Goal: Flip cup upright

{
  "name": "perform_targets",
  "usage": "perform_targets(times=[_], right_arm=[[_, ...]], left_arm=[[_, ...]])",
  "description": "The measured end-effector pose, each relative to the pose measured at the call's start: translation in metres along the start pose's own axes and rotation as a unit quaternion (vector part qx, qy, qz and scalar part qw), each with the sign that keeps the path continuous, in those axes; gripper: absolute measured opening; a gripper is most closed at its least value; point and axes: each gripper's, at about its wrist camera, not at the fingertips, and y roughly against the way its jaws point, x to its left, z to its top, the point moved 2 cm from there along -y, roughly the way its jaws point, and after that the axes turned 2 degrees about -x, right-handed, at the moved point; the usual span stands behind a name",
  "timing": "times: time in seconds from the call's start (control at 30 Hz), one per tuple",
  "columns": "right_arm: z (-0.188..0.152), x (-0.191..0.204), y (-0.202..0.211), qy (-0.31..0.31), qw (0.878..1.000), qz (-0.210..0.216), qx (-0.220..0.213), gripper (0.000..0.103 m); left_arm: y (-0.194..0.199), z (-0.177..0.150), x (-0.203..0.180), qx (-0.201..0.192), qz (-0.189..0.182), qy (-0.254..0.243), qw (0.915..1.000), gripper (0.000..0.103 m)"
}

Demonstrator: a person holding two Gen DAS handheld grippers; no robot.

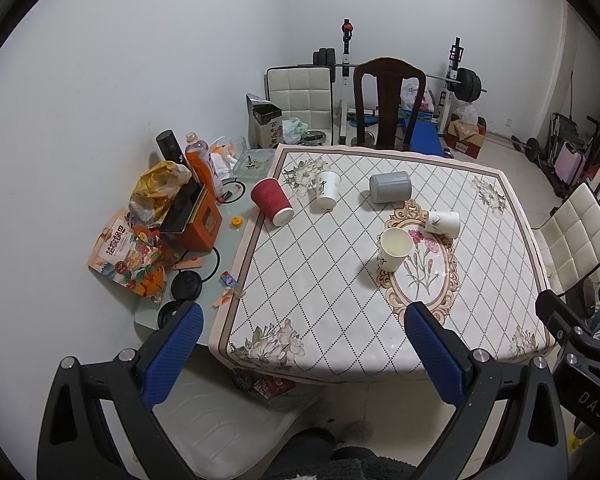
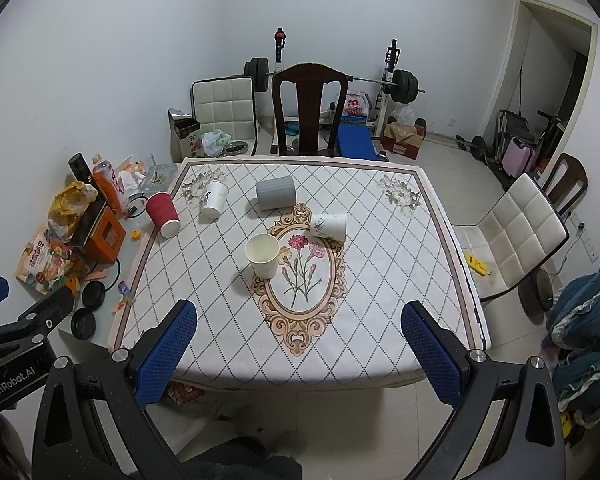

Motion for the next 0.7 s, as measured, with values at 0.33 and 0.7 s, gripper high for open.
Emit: perform_targets(times=[0.33, 0.7], right_arm=[[0.0005, 0.0006, -0.0010, 0.000, 1.000, -0.001, 0.000, 0.103], [0.0006, -0.0018, -0.0033, 0.001, 1.000, 0.003, 0.002, 0.103]], left_arm=[[0.0009, -0.0005, 0.0007, 0.000, 0.000, -0.001, 1.0000, 0.103], [-0.0006, -0.0017, -0.0028, 0.002, 0.002, 0.000, 1.0000, 0.103]])
